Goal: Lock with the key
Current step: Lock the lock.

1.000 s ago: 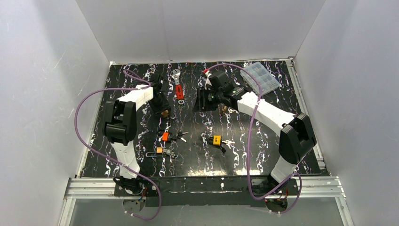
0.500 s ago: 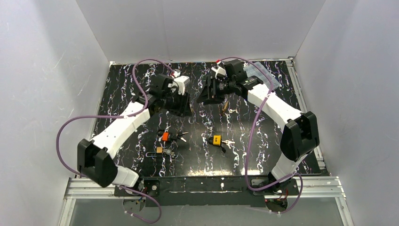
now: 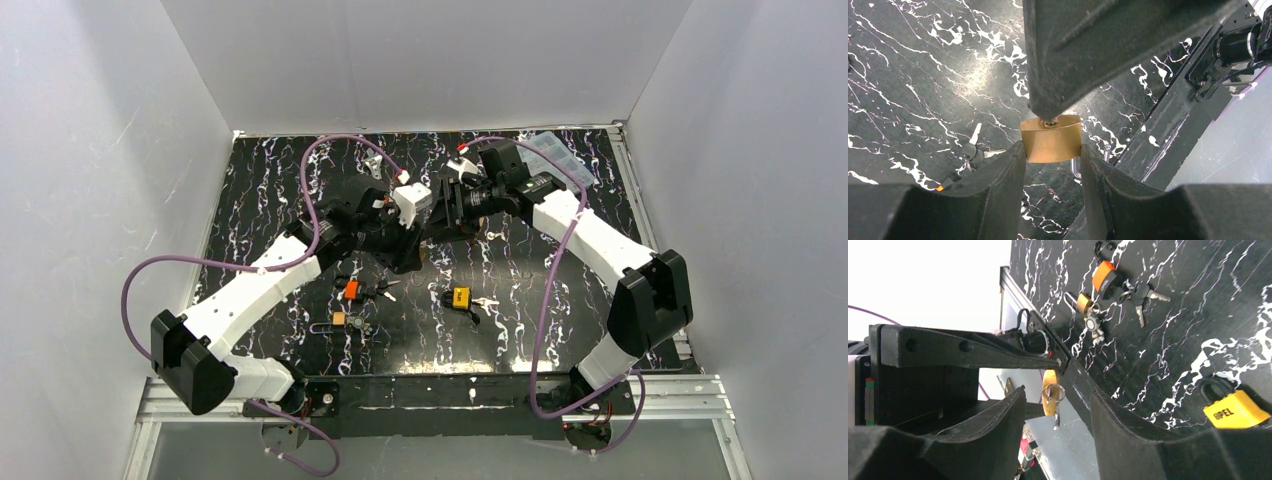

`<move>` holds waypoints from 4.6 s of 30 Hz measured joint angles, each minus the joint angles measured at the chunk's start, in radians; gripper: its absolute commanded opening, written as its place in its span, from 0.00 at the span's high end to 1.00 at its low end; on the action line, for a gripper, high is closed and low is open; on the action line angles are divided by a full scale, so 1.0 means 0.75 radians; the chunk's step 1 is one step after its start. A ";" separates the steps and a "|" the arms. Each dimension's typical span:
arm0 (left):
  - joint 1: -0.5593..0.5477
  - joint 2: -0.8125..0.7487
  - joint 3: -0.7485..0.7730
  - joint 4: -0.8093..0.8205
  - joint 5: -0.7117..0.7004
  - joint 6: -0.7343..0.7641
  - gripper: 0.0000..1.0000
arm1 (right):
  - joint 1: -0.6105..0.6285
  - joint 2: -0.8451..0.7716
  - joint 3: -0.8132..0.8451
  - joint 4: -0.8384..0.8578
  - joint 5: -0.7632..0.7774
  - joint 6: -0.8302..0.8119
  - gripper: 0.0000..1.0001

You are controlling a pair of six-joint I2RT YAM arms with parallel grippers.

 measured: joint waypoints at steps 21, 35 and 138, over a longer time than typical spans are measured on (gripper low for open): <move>-0.041 0.008 0.000 -0.001 -0.015 0.067 1.00 | 0.097 -0.015 -0.036 -0.037 -0.029 0.018 0.65; -0.055 0.012 0.001 -0.006 -0.015 0.077 0.88 | 0.116 0.023 -0.036 -0.068 -0.014 -0.004 0.99; 0.006 -0.115 0.719 -0.160 0.622 -0.445 1.00 | 0.097 -0.703 -0.077 0.773 -0.333 -0.110 0.49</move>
